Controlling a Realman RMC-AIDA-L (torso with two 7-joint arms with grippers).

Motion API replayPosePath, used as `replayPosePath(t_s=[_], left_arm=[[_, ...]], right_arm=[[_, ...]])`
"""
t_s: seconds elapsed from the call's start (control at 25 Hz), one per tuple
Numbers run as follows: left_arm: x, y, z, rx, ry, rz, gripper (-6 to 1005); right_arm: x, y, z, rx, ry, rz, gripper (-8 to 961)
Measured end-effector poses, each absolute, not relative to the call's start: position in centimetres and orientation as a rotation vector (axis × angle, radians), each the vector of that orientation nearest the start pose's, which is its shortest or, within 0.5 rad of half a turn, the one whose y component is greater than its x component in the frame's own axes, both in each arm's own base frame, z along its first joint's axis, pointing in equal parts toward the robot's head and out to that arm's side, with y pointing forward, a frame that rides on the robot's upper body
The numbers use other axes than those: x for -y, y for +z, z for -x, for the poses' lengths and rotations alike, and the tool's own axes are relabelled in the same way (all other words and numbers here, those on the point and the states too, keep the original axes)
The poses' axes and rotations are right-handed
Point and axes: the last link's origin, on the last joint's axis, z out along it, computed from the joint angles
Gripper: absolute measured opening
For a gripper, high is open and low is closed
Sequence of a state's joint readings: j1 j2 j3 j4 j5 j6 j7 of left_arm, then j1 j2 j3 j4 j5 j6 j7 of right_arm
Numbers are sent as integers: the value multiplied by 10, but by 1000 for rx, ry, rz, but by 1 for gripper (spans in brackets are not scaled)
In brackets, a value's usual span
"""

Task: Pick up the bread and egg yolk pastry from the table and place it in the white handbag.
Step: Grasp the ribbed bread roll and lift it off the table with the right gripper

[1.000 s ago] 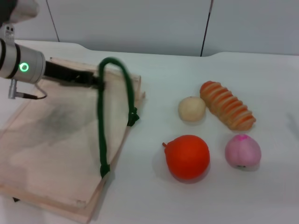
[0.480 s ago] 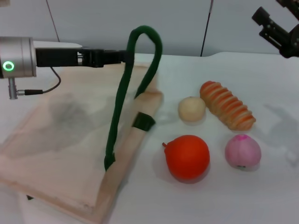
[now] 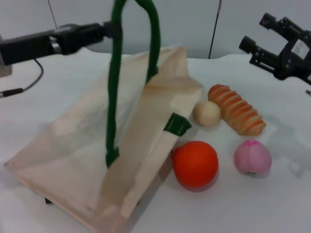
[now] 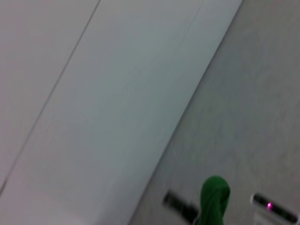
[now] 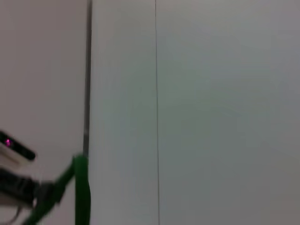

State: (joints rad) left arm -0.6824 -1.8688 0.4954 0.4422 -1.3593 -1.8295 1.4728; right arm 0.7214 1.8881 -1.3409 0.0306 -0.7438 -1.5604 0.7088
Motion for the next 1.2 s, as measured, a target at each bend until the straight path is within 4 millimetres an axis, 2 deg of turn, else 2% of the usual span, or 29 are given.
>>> replayPosePath(t_s=[0.24,0.44,0.6,0.76,1.2], left_arm=[[-350,120,236,775,-1457,2458,114],[-344,136,246,767,-1518,2360,114],[-343,142,251,772,-1534,2315,114],[-342,150,257,774,-1559,2248,114],[-338,152,263,790,-1554,2223,114]], right_arm=[[-375,19,-247,-351,979,2464,828],[-392,-1,-245,-484,780,2571,828],[-409,-17,-242,-580,593,2590,827],[-419,-26,-242,-642,462,2585,827],[-430,-42,-253,-752,119,2551,827]])
